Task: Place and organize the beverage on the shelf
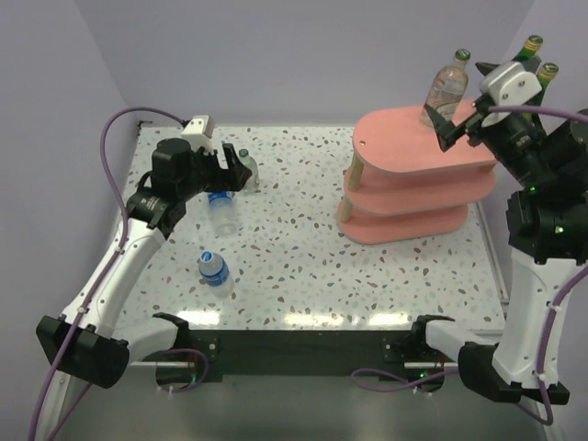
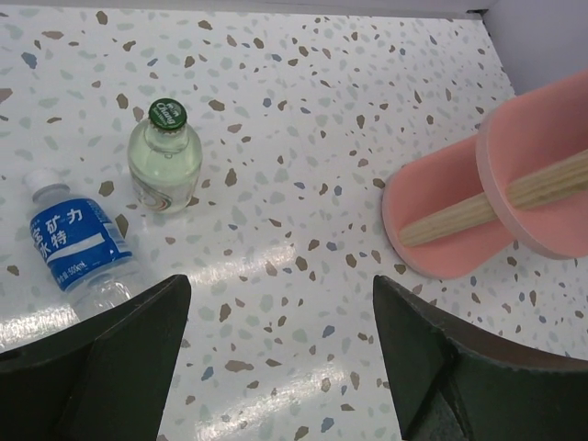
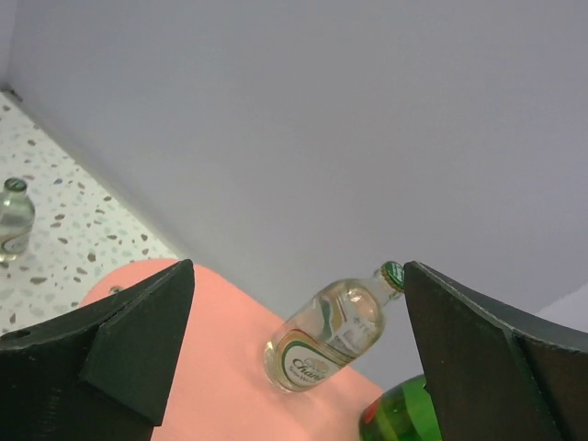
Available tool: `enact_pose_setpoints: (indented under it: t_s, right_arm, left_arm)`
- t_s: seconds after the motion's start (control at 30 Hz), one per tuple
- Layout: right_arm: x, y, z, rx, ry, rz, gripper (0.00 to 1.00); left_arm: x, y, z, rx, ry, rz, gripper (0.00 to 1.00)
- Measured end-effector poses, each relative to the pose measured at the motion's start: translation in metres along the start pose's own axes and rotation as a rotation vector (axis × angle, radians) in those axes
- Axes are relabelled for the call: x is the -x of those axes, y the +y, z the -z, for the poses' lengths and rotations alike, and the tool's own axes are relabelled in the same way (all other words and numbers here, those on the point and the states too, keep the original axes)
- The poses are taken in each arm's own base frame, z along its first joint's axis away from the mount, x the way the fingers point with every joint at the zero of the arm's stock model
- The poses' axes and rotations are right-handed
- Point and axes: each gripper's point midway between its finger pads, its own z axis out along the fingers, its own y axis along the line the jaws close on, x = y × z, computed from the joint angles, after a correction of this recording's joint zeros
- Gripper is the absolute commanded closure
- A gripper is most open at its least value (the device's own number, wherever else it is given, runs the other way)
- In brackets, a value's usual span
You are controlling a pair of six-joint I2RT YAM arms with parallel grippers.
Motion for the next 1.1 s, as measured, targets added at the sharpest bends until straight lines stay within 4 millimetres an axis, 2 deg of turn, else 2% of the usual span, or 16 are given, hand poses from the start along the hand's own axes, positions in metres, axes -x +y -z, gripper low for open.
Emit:
enact_pose_setpoints:
  t_s: [0.1,0.23,0.3,0.53,0.6,0.67,0.9,1.1]
  right_arm:
    - [0.006,0.024,0.013,0.108,-0.028,0.066,0.01]
    - [0.004,0.062,0.025,0.284,-0.064,0.096,0.01]
    - [-0.004,0.086,0.029,0.399,-0.081,0.079,0.01]
    - [-0.051,0.18,0.04,0.77,-0.097,-0.049,0.01]
    - [-0.057,0.216,0.047,0.897,-0.098,-0.043,0.01]
    - [-0.059,0.24,0.056,0.986,-0.107,-0.026,0.01]
    - [-0.077,0.285,0.074,1.144,-0.1,0.04,0.01]
    - [-0.111,0.325,0.09,1.271,-0.015,0.042,0.02]
  left_arm:
    - [-0.001,0.008,-0.008,0.019,0.01,-0.002,0.14]
    - [-0.004,0.021,-0.017,0.055,0.025,-0.01,0.14]
    - [-0.003,0.027,-0.022,0.076,0.028,-0.021,0.14]
    - [0.002,0.044,-0.036,0.144,0.031,-0.088,0.17]
    - [0.0,0.05,-0.043,0.163,0.049,-0.108,0.19]
    - [-0.004,0.056,-0.055,0.177,0.075,-0.127,0.21]
    - [-0.008,0.07,-0.104,0.193,0.148,-0.176,0.29]
    - [-0.008,0.082,-0.145,0.21,0.191,-0.206,0.41]
